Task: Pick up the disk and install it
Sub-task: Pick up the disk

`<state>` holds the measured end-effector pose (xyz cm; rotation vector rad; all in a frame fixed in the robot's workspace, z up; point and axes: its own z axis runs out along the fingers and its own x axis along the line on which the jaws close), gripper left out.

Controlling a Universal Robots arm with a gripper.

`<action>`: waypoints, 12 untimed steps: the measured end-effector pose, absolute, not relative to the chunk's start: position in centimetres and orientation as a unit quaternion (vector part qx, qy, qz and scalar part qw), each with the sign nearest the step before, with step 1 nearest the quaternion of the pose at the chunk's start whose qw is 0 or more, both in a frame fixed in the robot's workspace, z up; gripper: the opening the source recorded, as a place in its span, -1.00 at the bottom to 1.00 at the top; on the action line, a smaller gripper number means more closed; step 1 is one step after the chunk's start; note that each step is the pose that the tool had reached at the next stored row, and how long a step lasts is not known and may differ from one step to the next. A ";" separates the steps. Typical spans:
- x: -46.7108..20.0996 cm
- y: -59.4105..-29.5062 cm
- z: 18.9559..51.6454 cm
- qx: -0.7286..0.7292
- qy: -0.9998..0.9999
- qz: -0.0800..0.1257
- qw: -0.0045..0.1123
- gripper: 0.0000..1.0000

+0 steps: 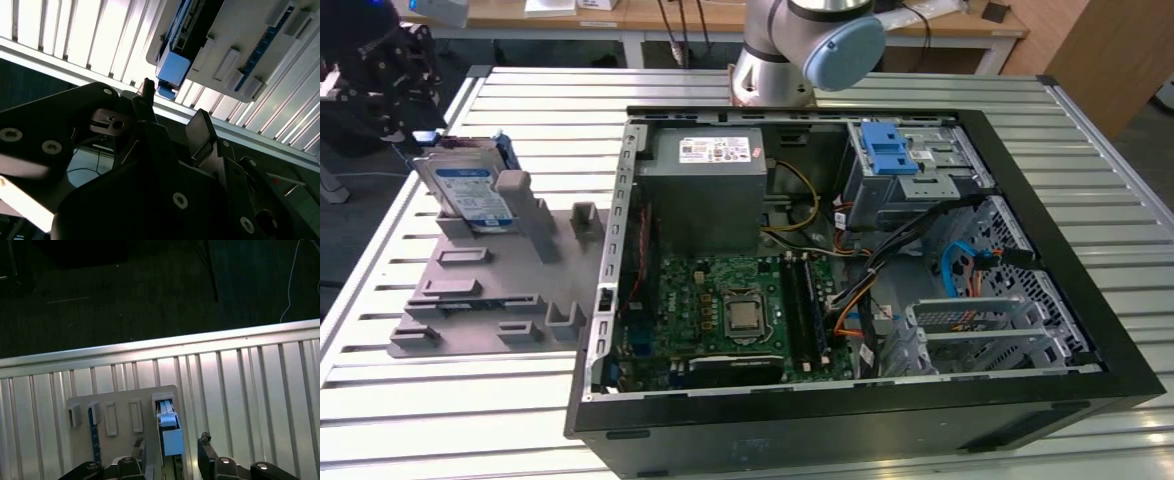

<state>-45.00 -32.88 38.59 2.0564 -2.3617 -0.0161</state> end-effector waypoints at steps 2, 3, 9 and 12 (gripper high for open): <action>-45.0 -32.9 36.6 0.657 -0.754 -0.005 0.005 0.06; -45.0 -32.9 36.6 0.657 -0.754 -0.005 0.005 0.06; -45.0 -32.9 36.4 0.657 -0.754 -0.005 0.005 0.06; -45.0 -32.9 36.3 0.657 -0.754 -0.005 0.005 0.06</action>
